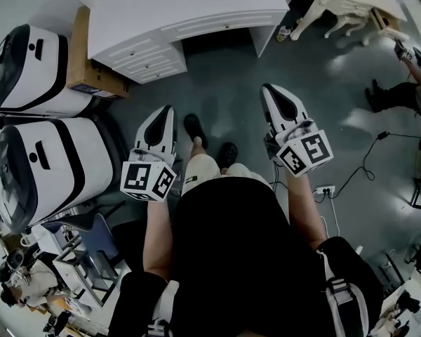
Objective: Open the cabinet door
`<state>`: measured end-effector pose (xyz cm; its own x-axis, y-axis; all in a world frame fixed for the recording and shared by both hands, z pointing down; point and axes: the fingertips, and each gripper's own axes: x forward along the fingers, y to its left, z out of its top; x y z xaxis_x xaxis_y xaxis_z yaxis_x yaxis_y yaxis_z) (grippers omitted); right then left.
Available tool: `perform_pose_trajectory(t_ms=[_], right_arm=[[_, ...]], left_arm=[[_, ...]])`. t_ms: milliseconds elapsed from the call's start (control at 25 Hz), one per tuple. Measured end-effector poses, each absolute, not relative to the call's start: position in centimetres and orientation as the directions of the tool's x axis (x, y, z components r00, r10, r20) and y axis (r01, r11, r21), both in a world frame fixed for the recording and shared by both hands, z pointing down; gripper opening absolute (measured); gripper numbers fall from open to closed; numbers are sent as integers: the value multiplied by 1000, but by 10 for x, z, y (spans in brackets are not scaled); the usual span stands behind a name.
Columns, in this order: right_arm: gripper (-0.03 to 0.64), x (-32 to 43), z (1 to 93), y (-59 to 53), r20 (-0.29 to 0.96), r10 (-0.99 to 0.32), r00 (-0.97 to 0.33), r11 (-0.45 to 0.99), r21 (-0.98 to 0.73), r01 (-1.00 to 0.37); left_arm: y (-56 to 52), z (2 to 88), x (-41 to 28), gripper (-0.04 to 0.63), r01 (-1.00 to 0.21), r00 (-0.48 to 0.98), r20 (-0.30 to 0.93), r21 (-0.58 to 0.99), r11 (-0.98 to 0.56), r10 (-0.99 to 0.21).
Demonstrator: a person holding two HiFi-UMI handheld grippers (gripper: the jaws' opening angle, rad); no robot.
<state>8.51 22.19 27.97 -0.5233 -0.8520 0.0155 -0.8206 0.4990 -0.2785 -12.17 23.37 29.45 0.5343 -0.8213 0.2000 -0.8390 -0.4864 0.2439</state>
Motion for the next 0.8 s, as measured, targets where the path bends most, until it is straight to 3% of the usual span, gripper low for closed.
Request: perform_pose_trajectory(t_ms=[800], right_arm=[[17, 40, 281, 70, 88, -867, -491, 461, -233, -856]], left_arm=[[60, 295, -154, 22, -782, 611, 165, 276, -559, -774]])
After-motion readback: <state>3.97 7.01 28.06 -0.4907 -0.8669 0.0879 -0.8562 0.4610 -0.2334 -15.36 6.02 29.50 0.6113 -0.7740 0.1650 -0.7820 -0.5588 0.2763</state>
